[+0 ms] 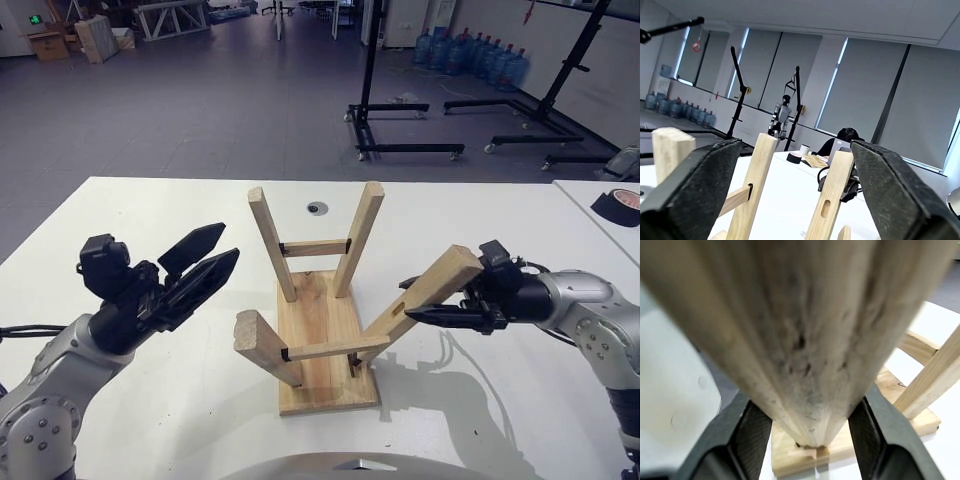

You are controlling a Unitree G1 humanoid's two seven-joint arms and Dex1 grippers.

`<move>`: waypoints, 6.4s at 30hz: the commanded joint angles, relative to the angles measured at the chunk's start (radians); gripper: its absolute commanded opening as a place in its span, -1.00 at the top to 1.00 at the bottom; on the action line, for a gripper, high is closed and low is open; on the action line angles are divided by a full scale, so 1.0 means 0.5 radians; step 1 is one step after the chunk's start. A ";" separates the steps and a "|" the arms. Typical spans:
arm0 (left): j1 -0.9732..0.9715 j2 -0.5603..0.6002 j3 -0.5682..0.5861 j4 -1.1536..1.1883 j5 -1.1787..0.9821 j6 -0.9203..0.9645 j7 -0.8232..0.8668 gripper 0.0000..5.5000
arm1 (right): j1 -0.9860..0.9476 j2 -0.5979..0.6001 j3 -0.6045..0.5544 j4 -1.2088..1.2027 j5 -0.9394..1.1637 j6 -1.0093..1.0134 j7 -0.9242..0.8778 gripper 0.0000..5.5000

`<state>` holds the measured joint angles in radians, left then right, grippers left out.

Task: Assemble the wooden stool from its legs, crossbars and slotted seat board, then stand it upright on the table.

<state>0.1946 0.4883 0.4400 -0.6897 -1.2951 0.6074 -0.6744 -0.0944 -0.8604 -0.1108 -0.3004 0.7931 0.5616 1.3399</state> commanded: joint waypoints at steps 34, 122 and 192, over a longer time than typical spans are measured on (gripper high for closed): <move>0.057 0.101 -0.071 0.135 0.088 -0.190 0.049 -0.44 | 0.156 -0.236 0.368 0.106 -0.457 -0.722 0.223 0.26; -0.204 -0.088 -0.762 -0.100 0.622 -0.292 0.406 -0.44 | -0.084 -0.351 0.718 -0.180 -0.457 -0.187 -0.119 -0.46; -0.189 -0.038 -1.148 0.912 2.023 -0.475 -0.009 -0.44 | 0.127 0.507 0.307 -0.742 -1.023 -0.870 -1.126 -0.57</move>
<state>0.0986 0.4722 -0.1547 -0.2097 -0.2630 0.3590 -0.6730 0.0122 -0.6419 0.0553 -0.6401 0.3318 0.1661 0.8374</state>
